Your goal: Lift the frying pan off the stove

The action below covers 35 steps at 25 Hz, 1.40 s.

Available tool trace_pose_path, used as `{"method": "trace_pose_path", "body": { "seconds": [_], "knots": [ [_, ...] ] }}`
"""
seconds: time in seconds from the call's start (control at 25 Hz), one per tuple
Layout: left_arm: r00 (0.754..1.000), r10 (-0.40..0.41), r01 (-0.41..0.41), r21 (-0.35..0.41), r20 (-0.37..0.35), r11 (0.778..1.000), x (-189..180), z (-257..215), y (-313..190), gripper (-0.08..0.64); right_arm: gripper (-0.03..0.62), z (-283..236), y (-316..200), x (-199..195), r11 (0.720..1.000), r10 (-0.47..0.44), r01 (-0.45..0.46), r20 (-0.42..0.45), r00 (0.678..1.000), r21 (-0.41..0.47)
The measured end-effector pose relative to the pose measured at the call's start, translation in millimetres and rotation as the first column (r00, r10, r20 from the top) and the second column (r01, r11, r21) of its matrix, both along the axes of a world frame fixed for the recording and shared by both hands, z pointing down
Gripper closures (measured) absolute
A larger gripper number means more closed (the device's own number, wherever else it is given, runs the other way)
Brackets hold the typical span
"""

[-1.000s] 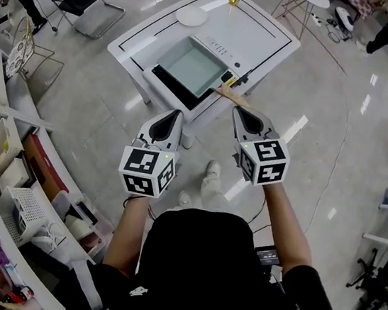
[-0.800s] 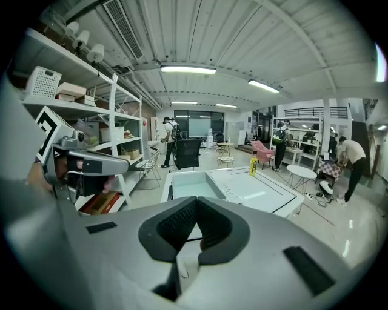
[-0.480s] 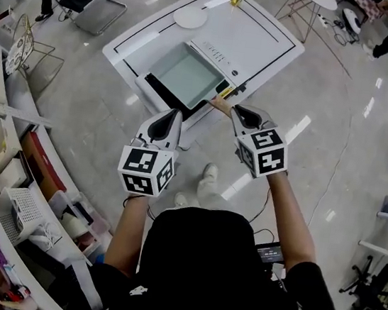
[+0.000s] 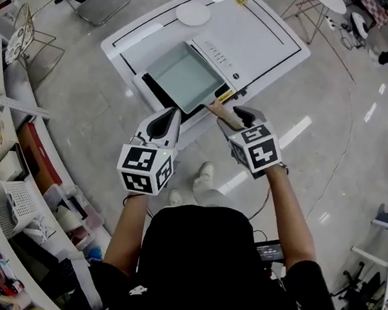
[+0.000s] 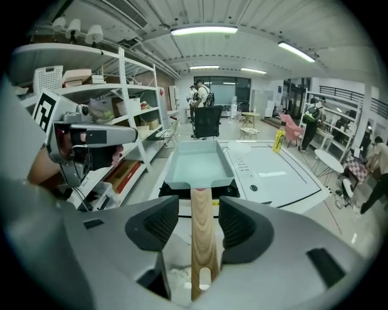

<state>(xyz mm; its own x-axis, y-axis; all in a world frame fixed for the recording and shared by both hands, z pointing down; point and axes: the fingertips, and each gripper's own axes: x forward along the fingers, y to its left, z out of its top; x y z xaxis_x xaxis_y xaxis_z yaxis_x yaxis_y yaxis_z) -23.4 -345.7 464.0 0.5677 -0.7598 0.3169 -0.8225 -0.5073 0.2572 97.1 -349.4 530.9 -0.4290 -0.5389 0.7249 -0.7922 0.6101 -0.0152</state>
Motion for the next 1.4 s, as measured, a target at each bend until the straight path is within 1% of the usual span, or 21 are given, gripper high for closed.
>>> {"method": "trace_pose_path", "body": {
  "seconds": [0.16, 0.24, 0.36, 0.72, 0.92, 1.04, 1.2, 1.32, 1.4],
  "knots": [
    [1.000, -0.018, 0.018, -0.009, -0.003, 1.000, 0.1, 3.6, -3.3, 0.549, 0.368, 14.3, -0.4, -4.6, 0.997, -0.054, 0.053, -0.031, 0.998, -0.050],
    [0.999, -0.032, 0.031, -0.014, -0.005, 0.999, -1.9, 5.9, -4.7, 0.549, 0.353, 22.1, -0.4, -7.0, 0.993, -0.075, 0.071, -0.040, 0.996, -0.093],
    [0.998, -0.055, 0.055, -0.024, -0.004, 0.998, -5.9, 10.8, -8.6, 0.549, 0.337, 35.2, -2.6, -6.6, 0.984, -0.101, 0.088, -0.077, 0.992, -0.158],
    [0.995, -0.103, 0.103, -0.042, -0.007, 0.994, -18.9, 17.3, -14.3, 0.549, 0.313, 66.0, -5.7, -8.8, 0.958, -0.128, 0.083, -0.149, 0.981, -0.274],
    [0.992, -0.123, 0.122, -0.040, -0.002, 0.992, -25.7, 17.3, -17.0, 0.549, 0.313, 75.6, -10.1, -9.2, 0.957, -0.123, 0.072, -0.169, 0.978, -0.281],
    [0.992, -0.127, 0.127, -0.035, -0.001, 0.991, -27.1, 15.9, -17.9, 0.549, 0.313, 82.0, -8.5, -6.0, 0.950, -0.113, 0.052, -0.182, 0.977, -0.306],
    [0.992, -0.128, 0.128, -0.031, 0.003, 0.991, -28.0, 15.0, -19.1, 0.549, 0.323, 87.3, -5.4, -2.8, 0.940, -0.122, 0.042, -0.218, 0.968, -0.337],
    [0.991, -0.130, 0.130, -0.031, 0.004, 0.991, -29.5, 14.7, -19.5, 0.549, 0.402, 89.3, -4.4, 3.0, 0.936, -0.110, 0.015, -0.253, 0.961, -0.351],
    [0.991, -0.132, 0.132, -0.031, 0.004, 0.991, -30.4, 14.6, -18.9, 0.549, 0.421, 89.1, -6.6, 6.7, 0.940, -0.106, 0.005, -0.277, 0.955, -0.342]
  ]
}}
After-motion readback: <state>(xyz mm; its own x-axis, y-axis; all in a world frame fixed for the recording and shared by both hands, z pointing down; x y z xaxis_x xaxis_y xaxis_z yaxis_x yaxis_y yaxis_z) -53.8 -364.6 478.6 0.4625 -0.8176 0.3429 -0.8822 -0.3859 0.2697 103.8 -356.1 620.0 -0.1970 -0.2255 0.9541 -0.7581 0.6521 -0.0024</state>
